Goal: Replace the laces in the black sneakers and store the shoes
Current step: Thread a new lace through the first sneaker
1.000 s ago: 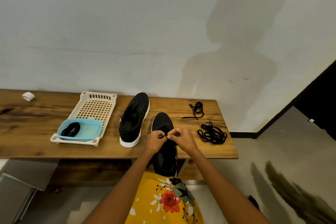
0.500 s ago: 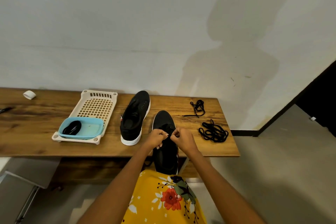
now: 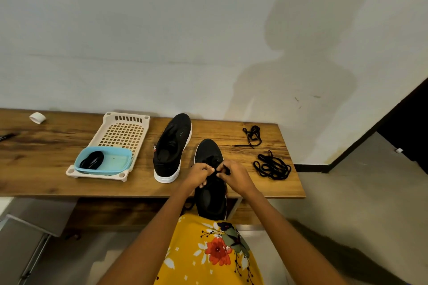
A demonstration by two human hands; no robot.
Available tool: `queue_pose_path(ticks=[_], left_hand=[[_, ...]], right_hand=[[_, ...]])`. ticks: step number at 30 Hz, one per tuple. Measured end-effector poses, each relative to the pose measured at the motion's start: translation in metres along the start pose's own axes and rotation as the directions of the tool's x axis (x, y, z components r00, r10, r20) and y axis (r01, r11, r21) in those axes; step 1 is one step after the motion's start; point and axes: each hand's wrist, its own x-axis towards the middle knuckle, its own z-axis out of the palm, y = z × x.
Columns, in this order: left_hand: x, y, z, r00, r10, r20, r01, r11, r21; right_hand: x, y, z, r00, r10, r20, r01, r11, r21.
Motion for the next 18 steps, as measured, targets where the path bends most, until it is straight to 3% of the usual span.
queue_pose_path(ticks=[3, 5, 7, 10, 13, 15, 18], left_hand=[[-0.001, 0.001, 0.001, 1.0, 0.0, -0.012, 0.0, 1.0, -0.001], [-0.001, 0.001, 0.001, 1.0, 0.007, -0.013, -0.007, 1.0, 0.012], [-0.001, 0.001, 0.001, 1.0, 0.016, -0.01, -0.016, 1.0, 0.016], [-0.001, 0.001, 0.0, 1.0, 0.024, -0.015, -0.024, 0.999, 0.023], [0.0, 0.0, 0.0, 0.999, 0.035, -0.008, -0.035, 0.999, 0.023], [0.0, -0.001, 0.0, 0.999, 0.033, -0.005, -0.033, 0.999, 0.018], [-0.001, 0.001, -0.002, 1.0, 0.016, 0.009, -0.016, 1.0, 0.009]], right_hand=[[-0.002, -0.001, -0.002, 0.998, 0.012, -0.061, -0.019, 0.993, -0.119], [-0.002, 0.001, -0.003, 0.996, 0.047, -0.078, -0.055, 0.992, -0.109], [0.001, 0.002, -0.007, 0.986, 0.155, -0.054, -0.146, 0.977, 0.155], [0.0, -0.005, -0.018, 0.962, 0.252, 0.101, -0.258, 0.737, 0.624], [0.001, -0.009, -0.025, 0.97, 0.216, 0.11, -0.218, 0.58, 0.785], [0.001, -0.009, -0.028, 0.976, 0.201, 0.088, -0.197, 0.623, 0.757], [-0.001, -0.006, -0.027, 0.987, 0.108, 0.123, -0.156, 0.846, 0.511]])
